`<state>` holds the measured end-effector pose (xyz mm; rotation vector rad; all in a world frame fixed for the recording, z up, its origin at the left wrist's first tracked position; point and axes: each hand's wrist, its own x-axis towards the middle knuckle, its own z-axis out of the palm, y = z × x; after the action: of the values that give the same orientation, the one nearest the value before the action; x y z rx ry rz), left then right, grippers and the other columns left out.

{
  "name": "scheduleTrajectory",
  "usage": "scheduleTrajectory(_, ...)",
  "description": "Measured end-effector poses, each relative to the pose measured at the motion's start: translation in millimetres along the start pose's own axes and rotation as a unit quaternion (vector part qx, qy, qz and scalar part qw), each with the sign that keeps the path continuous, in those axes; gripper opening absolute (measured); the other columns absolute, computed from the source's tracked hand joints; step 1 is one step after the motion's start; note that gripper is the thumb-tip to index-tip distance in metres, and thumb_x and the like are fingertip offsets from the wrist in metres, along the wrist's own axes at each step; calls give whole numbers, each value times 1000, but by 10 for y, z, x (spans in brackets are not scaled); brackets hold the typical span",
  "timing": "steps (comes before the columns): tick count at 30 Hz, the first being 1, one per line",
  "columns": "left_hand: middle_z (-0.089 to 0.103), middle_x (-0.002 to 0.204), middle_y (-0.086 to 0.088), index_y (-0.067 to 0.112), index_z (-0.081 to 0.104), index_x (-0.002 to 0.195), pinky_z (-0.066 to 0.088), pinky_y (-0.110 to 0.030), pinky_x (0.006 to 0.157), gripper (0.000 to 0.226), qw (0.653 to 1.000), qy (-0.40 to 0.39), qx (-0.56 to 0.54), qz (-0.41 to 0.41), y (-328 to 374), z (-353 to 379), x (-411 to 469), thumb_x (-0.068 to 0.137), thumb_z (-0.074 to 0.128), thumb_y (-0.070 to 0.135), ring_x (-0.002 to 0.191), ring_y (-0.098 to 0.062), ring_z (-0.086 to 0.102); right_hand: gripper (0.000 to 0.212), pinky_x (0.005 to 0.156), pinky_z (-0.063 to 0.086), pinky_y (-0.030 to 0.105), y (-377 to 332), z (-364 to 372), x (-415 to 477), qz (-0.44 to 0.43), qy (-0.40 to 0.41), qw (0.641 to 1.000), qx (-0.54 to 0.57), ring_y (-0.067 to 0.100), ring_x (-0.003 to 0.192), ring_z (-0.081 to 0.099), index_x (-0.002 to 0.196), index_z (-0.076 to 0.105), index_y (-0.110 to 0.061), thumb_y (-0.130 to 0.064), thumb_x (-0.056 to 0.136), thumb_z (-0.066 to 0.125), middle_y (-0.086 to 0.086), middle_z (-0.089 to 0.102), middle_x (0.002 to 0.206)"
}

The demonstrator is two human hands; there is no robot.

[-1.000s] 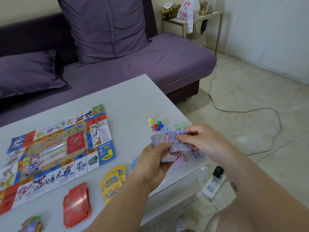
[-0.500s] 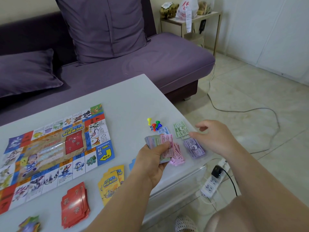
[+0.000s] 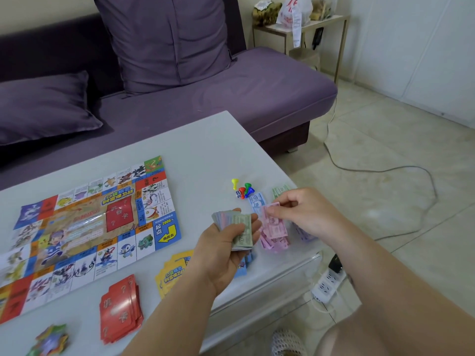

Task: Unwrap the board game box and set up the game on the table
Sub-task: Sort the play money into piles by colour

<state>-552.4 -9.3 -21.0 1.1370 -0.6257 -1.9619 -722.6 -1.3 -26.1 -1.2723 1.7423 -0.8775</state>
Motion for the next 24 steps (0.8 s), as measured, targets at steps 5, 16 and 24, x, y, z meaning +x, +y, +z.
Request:
scheduleTrajectory(5,73,72,-8,7,59,93,57,-22,54,15,999,31,33,16,23,-47,11,90,51,-4,62,-15,71,38,61,40,12,-5,89,3,-22,60,994,-89,4,81,59,108,66,-21,-41,77,74,-8,65,94)
scheduleTrajectory(16,70,76,-15,0,60,97,57,-25,54,13,999,12,-36,-39,31,148,59,91,48,-2,66,-21,67,5,56,39,3,-96,164,91,-57,16,997,46,-10,59,56,85,71,-18,-22,84,70,-10,64,72)
scheduleTrajectory(24,72,84,-15,3,52,106,59,-28,63,18,999,-11,-38,-34,86,87,201,96,40,-5,72,-21,72,26,76,39,25,219,-49,541,-37,117,983,-138,13,84,57,117,63,-22,-27,93,56,-11,58,83)
